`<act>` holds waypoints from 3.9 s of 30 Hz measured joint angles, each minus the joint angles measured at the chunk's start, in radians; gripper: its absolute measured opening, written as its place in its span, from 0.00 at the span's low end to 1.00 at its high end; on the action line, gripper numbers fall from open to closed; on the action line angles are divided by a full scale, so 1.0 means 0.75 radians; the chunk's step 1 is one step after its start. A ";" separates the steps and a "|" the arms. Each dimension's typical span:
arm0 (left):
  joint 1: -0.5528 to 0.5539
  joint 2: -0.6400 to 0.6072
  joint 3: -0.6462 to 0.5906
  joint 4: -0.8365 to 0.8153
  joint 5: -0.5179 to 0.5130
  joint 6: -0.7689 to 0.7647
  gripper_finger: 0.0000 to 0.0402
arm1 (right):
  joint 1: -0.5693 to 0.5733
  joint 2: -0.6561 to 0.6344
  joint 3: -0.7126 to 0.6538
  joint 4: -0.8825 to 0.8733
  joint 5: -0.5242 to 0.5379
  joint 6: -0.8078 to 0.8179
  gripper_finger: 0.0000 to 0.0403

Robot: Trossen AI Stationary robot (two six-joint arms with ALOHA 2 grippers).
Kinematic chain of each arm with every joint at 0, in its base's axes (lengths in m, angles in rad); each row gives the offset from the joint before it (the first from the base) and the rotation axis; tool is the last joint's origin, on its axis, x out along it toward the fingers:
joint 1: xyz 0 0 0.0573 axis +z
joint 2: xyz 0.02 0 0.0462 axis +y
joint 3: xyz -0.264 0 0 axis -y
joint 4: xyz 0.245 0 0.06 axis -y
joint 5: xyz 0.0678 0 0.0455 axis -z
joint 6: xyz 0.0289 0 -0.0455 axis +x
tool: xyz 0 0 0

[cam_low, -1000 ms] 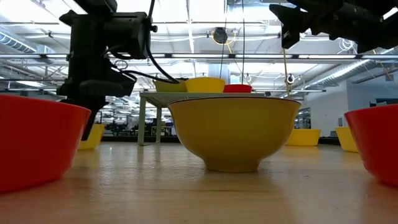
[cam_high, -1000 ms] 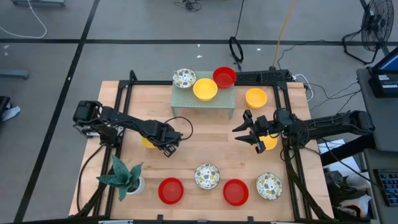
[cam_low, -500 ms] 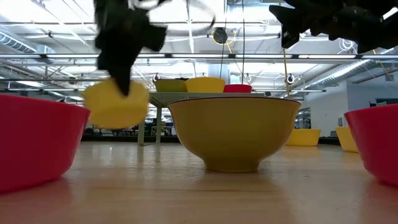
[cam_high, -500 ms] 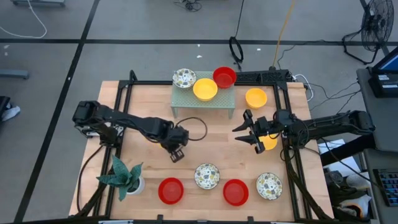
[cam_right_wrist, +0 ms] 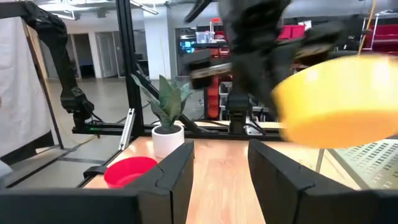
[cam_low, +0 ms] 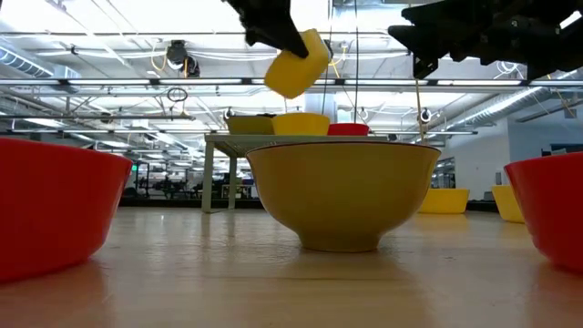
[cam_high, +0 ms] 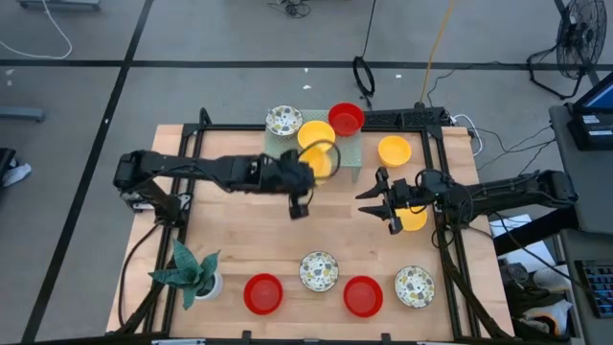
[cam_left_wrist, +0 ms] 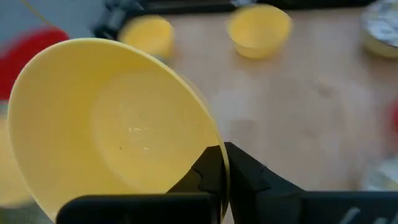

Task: Pick & Place Mini bowls
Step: Stack the yellow bowl on top of the other yellow bowl on the shelf, then stack the red bowl on top of the other red bowl on the shelf

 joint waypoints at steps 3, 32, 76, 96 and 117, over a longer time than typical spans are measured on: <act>0.081 0.000 0.000 0.090 -0.031 0.135 0.01 | 0.000 0.000 0.000 -0.005 0.000 0.000 0.35; 0.366 0.091 0.001 0.124 0.096 0.332 0.02 | 0.000 0.000 0.000 -0.006 0.002 -0.006 0.35; 0.366 0.091 0.000 0.139 -0.034 0.303 0.28 | -0.001 0.000 0.000 -0.044 0.142 -0.005 0.35; 0.299 0.070 0.000 0.169 -0.037 0.272 0.59 | 0.035 -0.001 0.113 -0.465 0.496 -0.056 0.35; 0.095 0.011 0.000 -0.001 -0.035 -0.029 0.60 | 0.594 0.361 0.548 -1.301 0.513 0.430 0.35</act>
